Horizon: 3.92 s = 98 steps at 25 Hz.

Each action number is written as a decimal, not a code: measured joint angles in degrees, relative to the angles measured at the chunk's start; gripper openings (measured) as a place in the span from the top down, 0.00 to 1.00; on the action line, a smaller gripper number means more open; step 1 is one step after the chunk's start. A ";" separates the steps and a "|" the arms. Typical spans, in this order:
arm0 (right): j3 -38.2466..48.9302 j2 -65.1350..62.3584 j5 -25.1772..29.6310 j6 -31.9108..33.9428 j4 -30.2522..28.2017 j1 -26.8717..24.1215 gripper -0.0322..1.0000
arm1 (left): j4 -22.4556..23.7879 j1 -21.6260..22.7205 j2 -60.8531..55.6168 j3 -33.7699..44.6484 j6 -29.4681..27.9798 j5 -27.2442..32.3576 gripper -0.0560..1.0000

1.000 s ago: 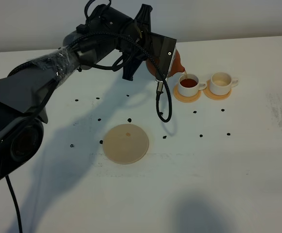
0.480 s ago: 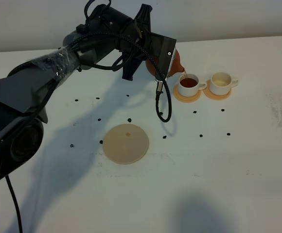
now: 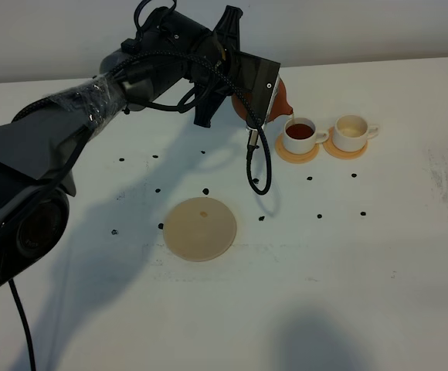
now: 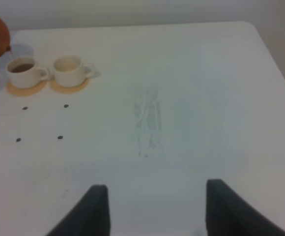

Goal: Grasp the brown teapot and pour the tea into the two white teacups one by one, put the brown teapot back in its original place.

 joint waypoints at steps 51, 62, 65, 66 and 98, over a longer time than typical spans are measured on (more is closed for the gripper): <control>0.00 0.00 0.00 0.00 0.00 0.00 0.55 | -10.87 -0.31 0.00 -9.68 -15.66 3.82 0.83; 0.00 0.00 0.00 0.00 0.00 0.00 0.55 | -10.82 -3.00 3.43 -9.69 -11.77 -2.93 0.83; 0.00 0.00 0.00 0.00 0.00 0.00 0.55 | -10.03 -3.27 4.26 -9.69 -10.52 -3.34 0.83; 0.00 0.00 0.00 0.00 0.00 0.00 0.55 | -9.73 -3.33 4.57 -9.69 -10.27 -3.41 0.83; 0.00 0.00 0.00 0.00 0.00 0.00 0.55 | -4.21 -5.44 8.07 -9.69 -2.69 -9.98 0.83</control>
